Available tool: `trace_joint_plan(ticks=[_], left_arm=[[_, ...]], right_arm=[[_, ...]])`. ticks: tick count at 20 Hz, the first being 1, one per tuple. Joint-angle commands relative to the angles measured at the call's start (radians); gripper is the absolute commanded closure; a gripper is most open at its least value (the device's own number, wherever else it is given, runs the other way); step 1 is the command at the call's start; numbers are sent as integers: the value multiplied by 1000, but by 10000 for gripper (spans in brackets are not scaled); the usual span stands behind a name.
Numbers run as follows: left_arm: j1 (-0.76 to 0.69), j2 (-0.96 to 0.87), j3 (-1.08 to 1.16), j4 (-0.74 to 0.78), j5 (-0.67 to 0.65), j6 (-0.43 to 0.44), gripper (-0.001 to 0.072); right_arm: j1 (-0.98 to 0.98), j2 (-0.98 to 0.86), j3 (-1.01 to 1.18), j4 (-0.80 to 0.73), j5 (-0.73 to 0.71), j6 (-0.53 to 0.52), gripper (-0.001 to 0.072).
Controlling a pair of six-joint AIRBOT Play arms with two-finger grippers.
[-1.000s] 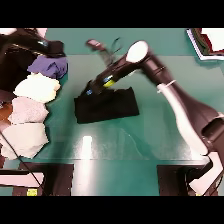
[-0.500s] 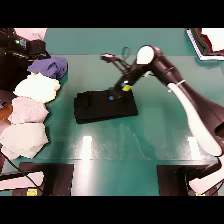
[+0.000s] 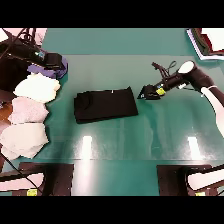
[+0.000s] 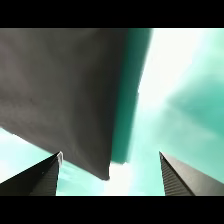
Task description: Fold the shirts.
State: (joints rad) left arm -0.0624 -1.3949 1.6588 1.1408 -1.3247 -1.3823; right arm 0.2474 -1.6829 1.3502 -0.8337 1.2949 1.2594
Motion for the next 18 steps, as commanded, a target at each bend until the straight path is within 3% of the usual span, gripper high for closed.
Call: trace_joint_plan(ticks=[1, 6, 8, 10, 11, 12, 13, 18], left_arm=[[-35, 1, -8, 0, 70, 3, 682], [-35, 1, -8, -4, 77, 3, 682], [-35, 1, -8, -4, 76, 3, 682], [-35, 1, -8, -4, 76, 3, 682], [-35, 1, -8, -4, 75, 3, 682], [-35, 1, -8, -4, 75, 3, 682], [-35, 1, -8, -4, 76, 3, 682], [-35, 1, -8, -5, 55, 2, 682]], right_arm=[[-46, -49, -87, 204, -68, -75, 18], [69, -185, 15, 269, -63, -87, 28], [127, -227, 79, 266, -63, -87, 213], [175, -253, 124, 265, -65, -102, 255], [192, -256, 138, 264, -65, -126, 391], [200, -255, 144, 264, -64, -143, 584], [204, -255, 153, 263, -58, -159, 696], [144, -164, 106, 254, -101, -169, 699]])
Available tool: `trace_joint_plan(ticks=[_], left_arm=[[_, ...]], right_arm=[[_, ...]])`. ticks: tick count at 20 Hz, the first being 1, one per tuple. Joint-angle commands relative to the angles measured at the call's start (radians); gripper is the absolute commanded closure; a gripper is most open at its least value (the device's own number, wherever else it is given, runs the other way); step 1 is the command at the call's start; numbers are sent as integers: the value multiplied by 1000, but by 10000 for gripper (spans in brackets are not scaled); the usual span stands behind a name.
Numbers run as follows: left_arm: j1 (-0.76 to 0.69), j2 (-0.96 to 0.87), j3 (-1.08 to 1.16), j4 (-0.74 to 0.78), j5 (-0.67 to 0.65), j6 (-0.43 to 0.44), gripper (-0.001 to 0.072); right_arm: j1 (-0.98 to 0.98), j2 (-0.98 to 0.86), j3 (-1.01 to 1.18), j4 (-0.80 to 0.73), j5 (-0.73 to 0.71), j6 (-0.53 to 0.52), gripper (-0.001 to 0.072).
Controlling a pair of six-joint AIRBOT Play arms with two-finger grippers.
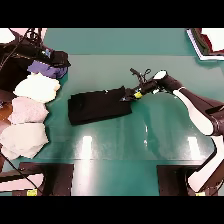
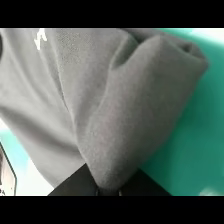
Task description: Fold the shirts.
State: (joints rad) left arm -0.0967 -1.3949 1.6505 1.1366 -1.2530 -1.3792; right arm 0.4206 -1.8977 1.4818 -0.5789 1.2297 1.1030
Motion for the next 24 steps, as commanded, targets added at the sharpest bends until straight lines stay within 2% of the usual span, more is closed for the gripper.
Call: trace_joint_plan(ticks=[1, 3, 8, 12, 16, 21, 23, 24], left_arm=[[0, 1, 0, -1, -28, -1, 682], [0, 1, 0, -1, -29, -1, 682], [0, 1, 0, -22, -16, -1, 682], [0, 1, 0, -76, 26, -1, 682], [0, 1, 0, -134, 66, -1, 682], [0, 1, 0, -136, 64, -1, 683], [0, 1, 0, -135, 64, -1, 682], [0, 1, 0, -135, 64, 0, 682]], right_arm=[[-71, 105, -71, -1, -61, -13, 699], [-182, 220, -171, -9, -98, -20, 699], [-605, 547, -408, -183, -156, -14, 699], [-1023, 732, -563, -181, -255, 2, 699], [-1319, 835, -714, -183, -359, 52, 699], [-1435, 842, -766, -221, -346, 52, 699], [-1434, 842, -752, -320, -299, 52, 697], [-1434, 842, -732, -416, -257, 51, 686]])
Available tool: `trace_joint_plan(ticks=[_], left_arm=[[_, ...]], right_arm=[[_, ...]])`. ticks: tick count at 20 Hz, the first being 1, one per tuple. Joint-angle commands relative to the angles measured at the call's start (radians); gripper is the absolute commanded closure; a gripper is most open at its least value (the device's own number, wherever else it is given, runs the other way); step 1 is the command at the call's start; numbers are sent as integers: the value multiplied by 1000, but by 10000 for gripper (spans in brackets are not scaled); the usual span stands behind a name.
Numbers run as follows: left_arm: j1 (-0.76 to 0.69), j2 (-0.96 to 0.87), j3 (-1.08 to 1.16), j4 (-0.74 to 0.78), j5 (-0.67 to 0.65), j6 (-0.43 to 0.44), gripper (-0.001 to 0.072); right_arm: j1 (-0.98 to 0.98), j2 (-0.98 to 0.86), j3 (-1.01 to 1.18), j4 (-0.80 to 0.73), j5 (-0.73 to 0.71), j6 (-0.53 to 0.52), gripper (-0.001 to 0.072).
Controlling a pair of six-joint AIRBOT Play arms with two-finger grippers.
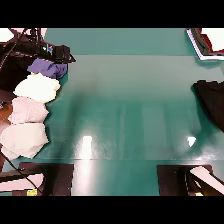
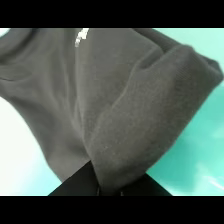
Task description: Fold the shirts.
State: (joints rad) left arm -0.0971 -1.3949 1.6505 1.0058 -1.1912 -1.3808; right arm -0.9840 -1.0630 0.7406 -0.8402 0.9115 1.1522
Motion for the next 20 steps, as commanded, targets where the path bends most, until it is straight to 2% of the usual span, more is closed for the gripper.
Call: trace_joint_plan(ticks=[1, 2, 3, 4, 6, 11, 13, 15, 16, 17, 19, 20], left_arm=[[0, 1, 0, -5, 3, 1, 682], [0, 1, 0, -5, 3, 1, 682], [0, 1, 0, -5, 3, 2, 682], [0, 1, 0, -4, 3, 2, 682], [0, 1, 0, -4, 11, 2, 682], [0, 1, 0, -3, 18, 0, 681], [0, 2, 0, -4, -13, 0, 681], [0, 2, 0, -4, -8, 0, 682], [0, 2, 0, -4, -1, 1, 682], [0, 2, 0, -4, 7, 0, 682], [0, 2, 0, -4, 14, 0, 681], [0, 2, 0, -4, 14, 0, 682]], right_arm=[[-30, 7, 44, -282, 109, 3, 529], [-30, 7, 85, -411, 154, 3, 330], [-30, 7, 136, -527, 208, 3, 261], [-30, 7, 181, -590, 249, 10, 261], [-25, 7, 254, -560, 286, 36, 262], [174, 7, 301, -119, 306, 37, 263], [335, 7, 301, -47, 306, 37, 264], [488, 7, 301, -53, 295, 37, 265], [560, 7, 301, -53, 288, 36, 290], [626, 7, 301, -53, 283, 36, 399], [724, 7, 301, -53, 280, 36, 680], [758, 7, 301, -53, 280, 36, 697]])
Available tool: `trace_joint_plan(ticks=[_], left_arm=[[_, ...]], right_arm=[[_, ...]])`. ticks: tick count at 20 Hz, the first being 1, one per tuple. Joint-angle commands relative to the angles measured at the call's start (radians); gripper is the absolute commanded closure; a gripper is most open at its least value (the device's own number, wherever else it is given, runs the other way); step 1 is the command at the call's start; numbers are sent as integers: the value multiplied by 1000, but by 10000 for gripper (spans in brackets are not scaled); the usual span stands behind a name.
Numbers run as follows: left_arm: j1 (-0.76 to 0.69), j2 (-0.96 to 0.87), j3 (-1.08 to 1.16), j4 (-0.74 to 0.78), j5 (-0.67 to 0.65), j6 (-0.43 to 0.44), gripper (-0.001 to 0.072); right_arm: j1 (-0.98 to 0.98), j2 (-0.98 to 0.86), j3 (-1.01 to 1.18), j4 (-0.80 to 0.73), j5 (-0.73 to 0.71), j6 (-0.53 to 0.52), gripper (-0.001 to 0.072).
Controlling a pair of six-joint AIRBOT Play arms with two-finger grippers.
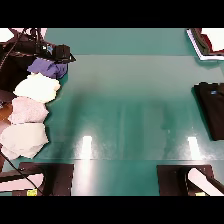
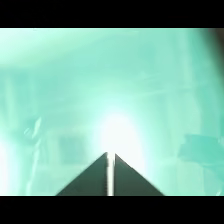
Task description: Fold the shirts.
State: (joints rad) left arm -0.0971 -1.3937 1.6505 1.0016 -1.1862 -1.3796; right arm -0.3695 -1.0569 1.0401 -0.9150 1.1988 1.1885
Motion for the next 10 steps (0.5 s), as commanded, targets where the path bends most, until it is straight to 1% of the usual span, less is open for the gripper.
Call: trace_joint_plan(ticks=[1, 4, 10], left_arm=[[0, 1, 0, 0, 9, -1, 682], [0, 1, 0, 0, 8, -1, 682], [0, 1, 0, 0, 9, -1, 681]], right_arm=[[173, 1, 2, 22, -7, 0, 697], [213, 1, 2, 22, -6, 0, 696], [205, 1, 2, 23, 3, 0, 697]])
